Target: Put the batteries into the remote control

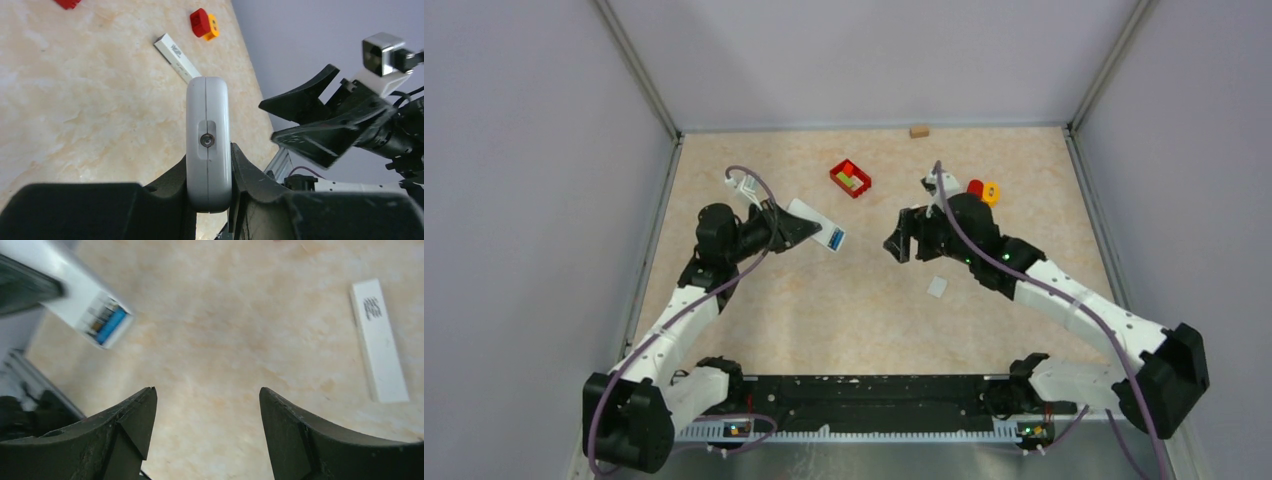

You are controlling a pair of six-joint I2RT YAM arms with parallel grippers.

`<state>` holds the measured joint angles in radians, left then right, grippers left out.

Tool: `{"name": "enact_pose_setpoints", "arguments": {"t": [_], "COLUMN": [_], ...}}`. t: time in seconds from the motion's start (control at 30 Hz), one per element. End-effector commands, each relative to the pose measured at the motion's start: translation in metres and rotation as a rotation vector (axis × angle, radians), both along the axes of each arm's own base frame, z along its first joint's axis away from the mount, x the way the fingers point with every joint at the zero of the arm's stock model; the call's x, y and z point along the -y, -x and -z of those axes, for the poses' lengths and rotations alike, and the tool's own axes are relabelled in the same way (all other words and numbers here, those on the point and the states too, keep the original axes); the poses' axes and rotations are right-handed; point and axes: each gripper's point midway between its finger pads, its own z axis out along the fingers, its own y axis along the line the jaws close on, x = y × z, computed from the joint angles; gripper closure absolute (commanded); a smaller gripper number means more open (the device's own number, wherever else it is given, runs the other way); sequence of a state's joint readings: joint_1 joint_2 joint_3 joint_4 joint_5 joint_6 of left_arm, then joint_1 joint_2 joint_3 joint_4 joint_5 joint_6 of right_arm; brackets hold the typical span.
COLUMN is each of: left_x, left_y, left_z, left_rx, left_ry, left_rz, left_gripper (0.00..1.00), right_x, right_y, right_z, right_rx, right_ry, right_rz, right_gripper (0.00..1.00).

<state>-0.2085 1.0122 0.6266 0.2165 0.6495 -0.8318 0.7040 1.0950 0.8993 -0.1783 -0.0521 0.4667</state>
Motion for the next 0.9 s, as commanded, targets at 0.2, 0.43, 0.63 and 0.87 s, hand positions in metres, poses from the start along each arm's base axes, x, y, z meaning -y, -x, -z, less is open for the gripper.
{"name": "enact_pose_setpoints", "arguments": {"t": [0.2,0.43,0.63,0.87], "left_x": [-0.019,-0.018,-0.016,-0.016], "left_y": [-0.008,-0.009,-0.009,-0.008], "left_z": [-0.007,-0.006,-0.004,-0.003], "left_rx": [0.045,0.035,0.024,0.022], "left_ry": [-0.09,-0.084,-0.076,-0.072], "left_rz": [-0.065,-0.04,-0.02,-0.01], "left_gripper": [1.0,1.0,1.0,1.0], "right_x": [0.072,0.085,0.092,0.103], "right_y": [0.007,0.016,0.01,0.004], "right_z": [0.119,0.158,0.182,0.199], "right_rx": [-0.152,-0.243,-0.302,-0.327], "right_ry": [0.717,0.803,0.812,0.874], "right_rz": [-0.182,-0.311,-0.343,-0.364], "right_gripper": [0.25,0.26,0.29,0.32]}}
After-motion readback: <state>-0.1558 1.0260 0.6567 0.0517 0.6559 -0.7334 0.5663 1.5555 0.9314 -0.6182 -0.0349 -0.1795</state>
